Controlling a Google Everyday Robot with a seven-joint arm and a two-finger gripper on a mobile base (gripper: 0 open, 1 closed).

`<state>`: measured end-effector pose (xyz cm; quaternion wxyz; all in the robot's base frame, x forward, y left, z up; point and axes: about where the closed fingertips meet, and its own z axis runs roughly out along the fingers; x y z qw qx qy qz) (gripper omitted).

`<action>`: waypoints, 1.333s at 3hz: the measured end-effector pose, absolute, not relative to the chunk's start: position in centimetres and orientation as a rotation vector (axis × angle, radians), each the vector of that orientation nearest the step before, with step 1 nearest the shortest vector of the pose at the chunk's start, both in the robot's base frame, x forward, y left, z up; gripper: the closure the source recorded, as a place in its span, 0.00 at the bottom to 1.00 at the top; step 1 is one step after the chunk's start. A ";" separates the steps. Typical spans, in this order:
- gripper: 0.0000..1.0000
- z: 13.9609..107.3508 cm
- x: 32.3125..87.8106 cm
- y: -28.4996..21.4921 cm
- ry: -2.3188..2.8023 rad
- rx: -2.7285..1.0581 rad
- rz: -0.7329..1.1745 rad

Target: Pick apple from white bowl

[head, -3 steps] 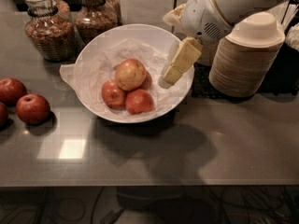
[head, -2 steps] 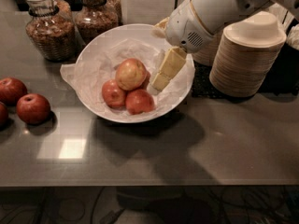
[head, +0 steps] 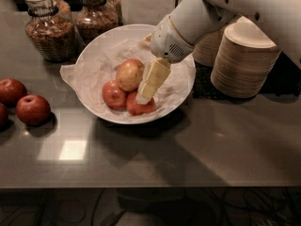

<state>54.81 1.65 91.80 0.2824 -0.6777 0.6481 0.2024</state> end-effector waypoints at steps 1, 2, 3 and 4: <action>0.19 91.8 54.8 1.7 1.735 -1.815 0.542; 0.42 91.8 54.8 1.7 1.735 -1.815 0.542; 0.66 91.8 54.8 1.7 1.735 -1.815 0.542; 0.89 91.8 54.8 1.7 1.735 -1.815 0.542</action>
Offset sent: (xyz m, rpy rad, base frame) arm 0.0000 0.0000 0.0000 0.0000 0.0000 0.0000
